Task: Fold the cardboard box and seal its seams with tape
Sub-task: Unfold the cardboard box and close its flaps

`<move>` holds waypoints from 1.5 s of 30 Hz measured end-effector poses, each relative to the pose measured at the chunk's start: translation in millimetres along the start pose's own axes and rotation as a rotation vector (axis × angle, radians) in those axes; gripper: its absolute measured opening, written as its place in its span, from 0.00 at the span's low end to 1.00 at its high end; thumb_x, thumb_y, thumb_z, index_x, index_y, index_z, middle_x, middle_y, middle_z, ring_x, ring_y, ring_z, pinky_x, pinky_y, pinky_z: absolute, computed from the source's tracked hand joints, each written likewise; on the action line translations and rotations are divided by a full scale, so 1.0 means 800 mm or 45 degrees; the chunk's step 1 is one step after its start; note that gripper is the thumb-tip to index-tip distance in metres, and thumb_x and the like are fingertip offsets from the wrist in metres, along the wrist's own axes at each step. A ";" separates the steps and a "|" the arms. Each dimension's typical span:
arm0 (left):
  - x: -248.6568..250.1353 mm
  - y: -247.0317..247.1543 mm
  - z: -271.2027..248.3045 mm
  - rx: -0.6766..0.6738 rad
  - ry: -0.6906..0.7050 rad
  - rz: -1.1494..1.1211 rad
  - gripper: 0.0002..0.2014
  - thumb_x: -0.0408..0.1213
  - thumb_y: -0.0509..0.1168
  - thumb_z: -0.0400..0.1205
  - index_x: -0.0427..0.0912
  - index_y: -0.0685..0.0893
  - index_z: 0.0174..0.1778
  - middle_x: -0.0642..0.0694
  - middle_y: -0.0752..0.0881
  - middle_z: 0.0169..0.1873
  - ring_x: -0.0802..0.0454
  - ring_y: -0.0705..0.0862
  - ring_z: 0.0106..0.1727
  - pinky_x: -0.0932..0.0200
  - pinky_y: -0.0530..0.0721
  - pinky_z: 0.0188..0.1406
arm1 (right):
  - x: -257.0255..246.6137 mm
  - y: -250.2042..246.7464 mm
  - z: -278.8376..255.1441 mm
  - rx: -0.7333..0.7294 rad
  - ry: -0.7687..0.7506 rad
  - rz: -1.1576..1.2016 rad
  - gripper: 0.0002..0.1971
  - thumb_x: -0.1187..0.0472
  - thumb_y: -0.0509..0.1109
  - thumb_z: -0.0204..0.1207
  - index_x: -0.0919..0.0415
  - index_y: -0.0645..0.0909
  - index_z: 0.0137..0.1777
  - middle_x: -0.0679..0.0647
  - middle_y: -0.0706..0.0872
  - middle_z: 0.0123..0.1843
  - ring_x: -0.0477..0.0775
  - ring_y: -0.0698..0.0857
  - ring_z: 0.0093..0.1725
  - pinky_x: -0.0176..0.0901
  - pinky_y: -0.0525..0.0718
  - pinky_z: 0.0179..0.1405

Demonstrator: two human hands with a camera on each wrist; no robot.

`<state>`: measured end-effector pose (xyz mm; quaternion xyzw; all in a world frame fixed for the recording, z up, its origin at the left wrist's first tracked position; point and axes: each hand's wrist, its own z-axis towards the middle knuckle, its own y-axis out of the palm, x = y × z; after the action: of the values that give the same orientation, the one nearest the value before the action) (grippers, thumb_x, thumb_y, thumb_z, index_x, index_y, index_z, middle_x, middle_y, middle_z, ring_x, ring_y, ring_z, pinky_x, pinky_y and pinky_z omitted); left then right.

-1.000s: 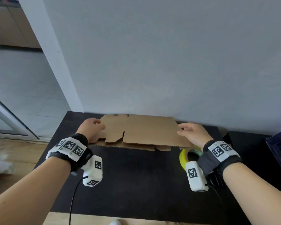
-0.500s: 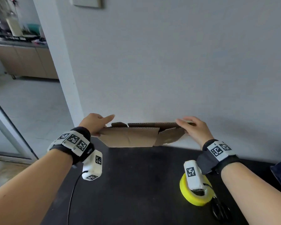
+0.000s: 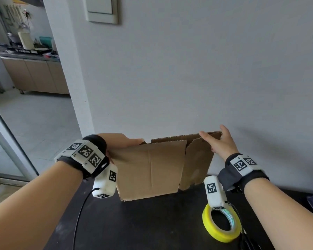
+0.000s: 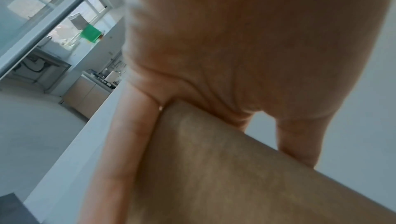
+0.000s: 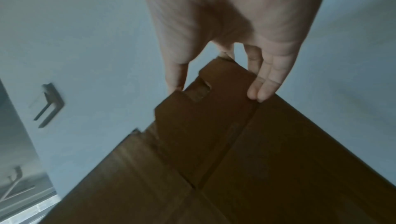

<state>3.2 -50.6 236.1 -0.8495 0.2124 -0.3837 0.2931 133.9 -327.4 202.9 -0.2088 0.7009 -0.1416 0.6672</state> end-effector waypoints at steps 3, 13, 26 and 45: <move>0.012 0.007 -0.001 0.039 0.055 0.210 0.35 0.69 0.51 0.78 0.44 0.81 0.64 0.46 0.83 0.61 0.46 0.81 0.58 0.54 0.79 0.59 | -0.003 0.015 -0.006 -0.012 0.030 -0.066 0.59 0.34 0.77 0.59 0.45 0.44 0.84 0.57 0.56 0.85 0.62 0.66 0.79 0.60 0.71 0.75; 0.033 0.032 0.010 0.149 0.472 0.328 0.19 0.55 0.60 0.82 0.43 0.87 0.49 0.50 0.86 0.45 0.55 0.81 0.46 0.60 0.77 0.50 | -0.013 0.045 -0.020 -0.039 -0.063 -0.190 0.43 0.31 0.67 0.64 0.45 0.63 0.78 0.57 0.68 0.74 0.59 0.78 0.66 0.60 0.83 0.62; 0.023 0.027 0.004 0.240 0.405 0.429 0.15 0.47 0.63 0.81 0.39 0.86 0.51 0.48 0.84 0.34 0.50 0.83 0.38 0.60 0.81 0.40 | -0.031 0.043 -0.036 -0.184 0.013 -0.201 0.49 0.58 0.71 0.64 0.45 0.47 0.83 0.55 0.72 0.66 0.58 0.79 0.63 0.58 0.84 0.61; -0.017 0.024 0.033 0.605 0.237 -0.222 0.12 0.43 0.61 0.82 0.39 0.79 0.55 0.46 0.80 0.48 0.44 0.81 0.52 0.56 0.79 0.46 | -0.031 0.033 -0.052 -0.335 -0.109 -0.284 0.49 0.70 0.71 0.67 0.46 0.50 0.84 0.54 0.62 0.82 0.56 0.77 0.69 0.40 0.75 0.53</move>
<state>12.9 -47.9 202.7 -0.7331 0.0685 -0.5230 0.4293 90.4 -296.0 215.3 -0.3766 0.6567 -0.1127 0.6436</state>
